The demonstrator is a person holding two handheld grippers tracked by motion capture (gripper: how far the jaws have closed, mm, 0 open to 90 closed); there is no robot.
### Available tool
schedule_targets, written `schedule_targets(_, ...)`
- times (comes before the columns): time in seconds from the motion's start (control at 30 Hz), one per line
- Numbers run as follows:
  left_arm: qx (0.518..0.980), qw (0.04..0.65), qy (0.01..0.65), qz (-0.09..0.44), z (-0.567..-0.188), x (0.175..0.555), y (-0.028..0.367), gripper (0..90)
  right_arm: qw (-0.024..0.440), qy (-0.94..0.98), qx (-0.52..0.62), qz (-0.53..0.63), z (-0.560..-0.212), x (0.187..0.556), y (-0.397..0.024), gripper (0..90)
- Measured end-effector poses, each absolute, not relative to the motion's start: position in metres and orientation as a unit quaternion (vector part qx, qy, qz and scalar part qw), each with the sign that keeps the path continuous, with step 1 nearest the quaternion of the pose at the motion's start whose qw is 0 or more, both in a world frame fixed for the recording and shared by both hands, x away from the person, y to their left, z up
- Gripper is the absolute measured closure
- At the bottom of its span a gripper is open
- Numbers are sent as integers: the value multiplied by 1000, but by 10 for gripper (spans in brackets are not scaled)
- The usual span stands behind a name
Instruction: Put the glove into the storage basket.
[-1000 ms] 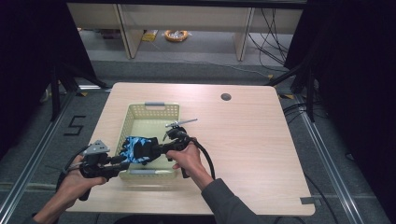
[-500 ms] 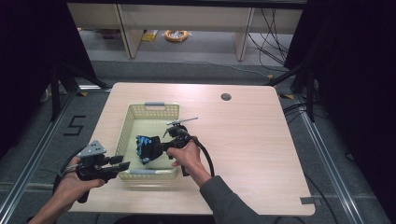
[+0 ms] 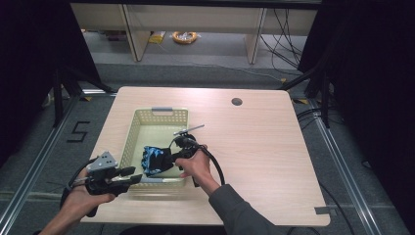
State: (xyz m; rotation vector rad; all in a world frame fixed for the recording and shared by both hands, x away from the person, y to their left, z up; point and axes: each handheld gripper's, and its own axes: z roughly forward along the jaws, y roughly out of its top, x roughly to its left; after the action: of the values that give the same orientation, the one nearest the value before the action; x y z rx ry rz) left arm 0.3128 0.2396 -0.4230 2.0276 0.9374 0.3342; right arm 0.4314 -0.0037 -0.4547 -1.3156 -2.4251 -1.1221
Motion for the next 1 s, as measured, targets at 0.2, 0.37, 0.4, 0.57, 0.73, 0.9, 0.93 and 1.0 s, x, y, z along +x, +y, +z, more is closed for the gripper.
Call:
schedule_targets(0.2,809,437,370,132,-423,308,231,585,53,-824,-435,-358,-454,431,-3,813)
schedule_targets(0.37,809,444,364,129,-422,304,225,584,40,-829,-436,-347,-453,430,-1,792)
schedule_targets(0.4,815,440,355,128,-422,303,225,584,37,-831,-432,-348,-453,431,-1,788)
schedule_targets(0.57,813,445,355,125,-421,300,220,576,24,-831,-439,-341,-452,434,0,721)
schedule_targets(0.73,813,451,346,126,-417,296,217,575,-11,-836,-435,-333,-443,438,-1,612)
schedule_targets(0.9,812,453,345,125,-416,292,213,572,-7,-828,-448,-337,-436,440,-4,604)
schedule_targets(0.93,809,458,346,124,-417,291,212,567,-14,-830,-439,-342,-436,441,-5,595)
schedule_targets(1.0,814,452,342,122,-416,292,213,540,-10,-829,-441,-344,-435,440,-6,593)
